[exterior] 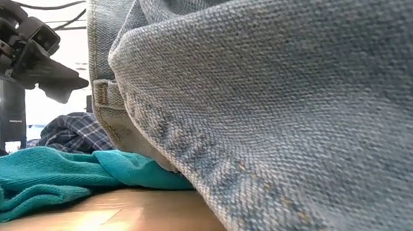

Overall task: Sort clothes
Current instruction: Put the pink underwear into the blue laundry bin

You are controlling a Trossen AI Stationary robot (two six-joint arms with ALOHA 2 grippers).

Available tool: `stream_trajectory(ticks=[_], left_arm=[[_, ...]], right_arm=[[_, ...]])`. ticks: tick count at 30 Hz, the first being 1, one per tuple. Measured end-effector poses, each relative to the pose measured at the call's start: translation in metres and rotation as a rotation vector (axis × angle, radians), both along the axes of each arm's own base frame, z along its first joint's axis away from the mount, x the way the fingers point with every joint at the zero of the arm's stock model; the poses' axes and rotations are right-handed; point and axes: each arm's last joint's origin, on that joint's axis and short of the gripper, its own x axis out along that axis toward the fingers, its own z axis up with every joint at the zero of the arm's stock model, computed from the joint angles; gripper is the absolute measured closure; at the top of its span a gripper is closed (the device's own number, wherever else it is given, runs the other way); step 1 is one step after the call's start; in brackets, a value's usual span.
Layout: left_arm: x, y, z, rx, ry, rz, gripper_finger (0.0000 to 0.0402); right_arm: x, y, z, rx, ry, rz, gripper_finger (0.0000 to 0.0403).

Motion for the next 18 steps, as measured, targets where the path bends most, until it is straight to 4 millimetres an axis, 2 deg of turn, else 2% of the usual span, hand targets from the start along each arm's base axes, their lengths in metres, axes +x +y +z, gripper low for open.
stream_trajectory(ticks=[3,6,12,15,18], left_arm=[[0.000,0.000,0.000,0.029,0.000,-0.004,0.0251],[0.000,0.000,0.000,0.070,0.000,-0.013,0.0251],[0.000,0.000,-0.002,0.067,0.024,-0.014,0.0251],[0.000,0.000,-0.001,0.070,0.010,-0.013,0.0251],[0.000,0.000,-0.001,0.069,0.014,-0.013,0.0251]], right_arm=[[0.002,-0.003,-0.001,0.059,-0.010,0.007,0.0231],[0.004,-0.005,0.000,0.096,-0.025,0.013,0.0261],[0.006,-0.005,0.001,0.126,-0.051,0.031,0.0383],[0.007,-0.006,0.006,0.123,-0.055,0.023,0.0390],[0.012,-0.005,0.024,0.121,-0.077,0.017,0.0396]])
